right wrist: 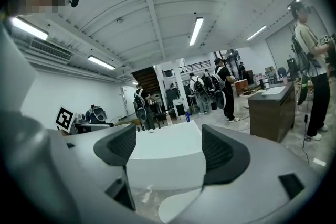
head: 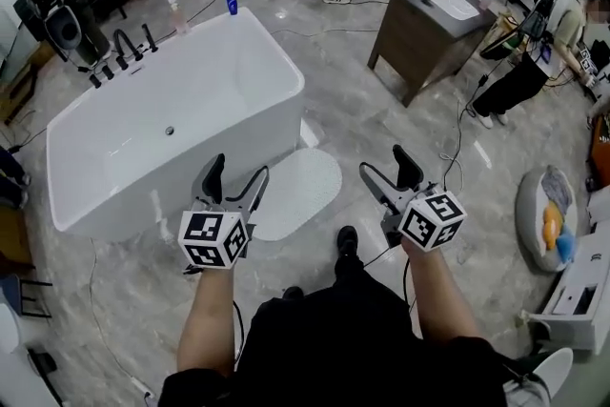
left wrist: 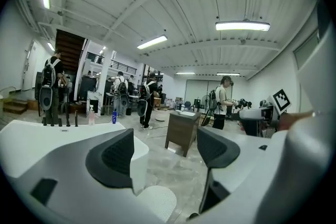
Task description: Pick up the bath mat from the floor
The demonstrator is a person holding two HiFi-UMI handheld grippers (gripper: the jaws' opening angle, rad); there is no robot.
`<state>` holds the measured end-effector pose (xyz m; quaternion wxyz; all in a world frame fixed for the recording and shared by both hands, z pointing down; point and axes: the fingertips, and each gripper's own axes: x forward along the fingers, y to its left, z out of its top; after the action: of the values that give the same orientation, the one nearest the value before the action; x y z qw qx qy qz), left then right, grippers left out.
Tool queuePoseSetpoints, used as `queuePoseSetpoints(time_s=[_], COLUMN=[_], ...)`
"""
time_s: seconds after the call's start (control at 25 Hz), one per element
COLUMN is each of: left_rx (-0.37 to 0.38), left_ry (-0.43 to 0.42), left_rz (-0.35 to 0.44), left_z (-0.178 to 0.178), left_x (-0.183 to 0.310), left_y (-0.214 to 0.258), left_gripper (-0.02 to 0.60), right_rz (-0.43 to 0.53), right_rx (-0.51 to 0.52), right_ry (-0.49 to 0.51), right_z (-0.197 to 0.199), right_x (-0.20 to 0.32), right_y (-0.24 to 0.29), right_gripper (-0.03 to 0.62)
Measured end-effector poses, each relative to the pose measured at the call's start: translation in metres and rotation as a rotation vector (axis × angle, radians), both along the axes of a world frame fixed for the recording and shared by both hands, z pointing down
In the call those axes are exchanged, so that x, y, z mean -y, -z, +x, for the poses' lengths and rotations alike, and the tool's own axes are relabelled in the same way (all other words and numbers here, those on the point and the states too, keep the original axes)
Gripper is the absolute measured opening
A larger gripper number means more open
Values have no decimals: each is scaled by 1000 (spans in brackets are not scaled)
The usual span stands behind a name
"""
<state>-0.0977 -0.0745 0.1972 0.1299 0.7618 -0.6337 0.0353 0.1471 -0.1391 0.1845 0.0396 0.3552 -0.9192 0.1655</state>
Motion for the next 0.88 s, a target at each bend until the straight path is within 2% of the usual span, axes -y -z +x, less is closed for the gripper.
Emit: queuePoseSetpoints(time_s=[0.44,0.64,0.88], left_rx=[6,-1,-12], left_ry=[137,217,275], left_rz=[-80,-108,-110], left_z=[48,50,36], left_x=[114,128,124], left_y=[-17,-26,-27], left_gripper=[385,382,377], right_rz=[-86,-107,-130], right_rx=[15,7,-6], right_ry=[182,271,334], right_z=[14,5,-13], right_x=[156,183,186], right_y=[-35,-48,-55], right_gripper=[385,383,380])
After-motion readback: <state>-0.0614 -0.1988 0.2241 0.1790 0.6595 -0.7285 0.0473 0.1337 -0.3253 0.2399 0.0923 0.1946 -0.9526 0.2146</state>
